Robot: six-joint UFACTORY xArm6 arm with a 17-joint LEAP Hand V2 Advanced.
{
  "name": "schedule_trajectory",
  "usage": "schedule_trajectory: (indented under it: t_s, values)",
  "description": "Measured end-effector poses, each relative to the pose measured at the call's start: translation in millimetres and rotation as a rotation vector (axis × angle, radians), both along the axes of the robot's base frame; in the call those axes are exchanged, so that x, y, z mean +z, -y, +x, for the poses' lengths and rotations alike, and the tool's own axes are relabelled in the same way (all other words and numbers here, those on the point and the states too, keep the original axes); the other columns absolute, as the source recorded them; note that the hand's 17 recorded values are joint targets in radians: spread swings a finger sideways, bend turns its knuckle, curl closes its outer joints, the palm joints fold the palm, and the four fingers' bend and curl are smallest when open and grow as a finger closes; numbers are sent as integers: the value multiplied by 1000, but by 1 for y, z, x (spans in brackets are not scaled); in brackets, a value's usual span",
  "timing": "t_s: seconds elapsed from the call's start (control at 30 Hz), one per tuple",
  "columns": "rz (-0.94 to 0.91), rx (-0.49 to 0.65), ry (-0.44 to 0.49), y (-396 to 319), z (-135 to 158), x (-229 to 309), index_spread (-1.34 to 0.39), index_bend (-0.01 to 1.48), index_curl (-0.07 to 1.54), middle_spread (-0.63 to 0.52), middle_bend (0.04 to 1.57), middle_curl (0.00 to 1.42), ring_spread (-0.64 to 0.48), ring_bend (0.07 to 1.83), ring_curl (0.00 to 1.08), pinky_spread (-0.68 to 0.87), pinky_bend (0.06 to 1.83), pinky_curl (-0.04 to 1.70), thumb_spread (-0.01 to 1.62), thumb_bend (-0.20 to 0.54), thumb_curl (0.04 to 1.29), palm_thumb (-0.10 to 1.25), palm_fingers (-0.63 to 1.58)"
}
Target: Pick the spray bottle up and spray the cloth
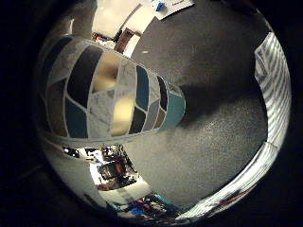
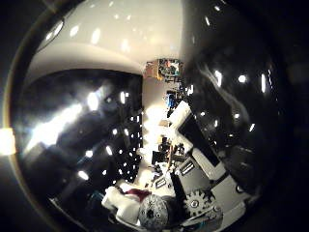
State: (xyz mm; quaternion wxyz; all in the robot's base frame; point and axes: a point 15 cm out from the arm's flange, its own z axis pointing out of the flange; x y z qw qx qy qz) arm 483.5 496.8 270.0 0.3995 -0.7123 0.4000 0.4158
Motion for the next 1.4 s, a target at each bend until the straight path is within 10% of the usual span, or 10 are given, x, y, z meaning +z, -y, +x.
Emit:
schedule_trajectory:
  t_s: [0.13, 0.4, 1.4]
  values:
    - [-61, 20, -11, 3, -7, -7, -286, 619, 697, -80, 896, 576, -88, 849, 579, -114, 628, 931, 978, -16, 646, 887, 91]
    - [-136, 62, 5, 9, -17, -13, -265, 277, 455, 133, 336, 344, 189, 387, 334, 439, 436, 616, 1098, -22, 571, 792, -74]
    - [-311, -28, 192, 156, 11, 90, -250, 202, 334, 206, 184, 278, 239, 177, 225, 423, 288, 333, 1100, -17, 484, 815, 8]
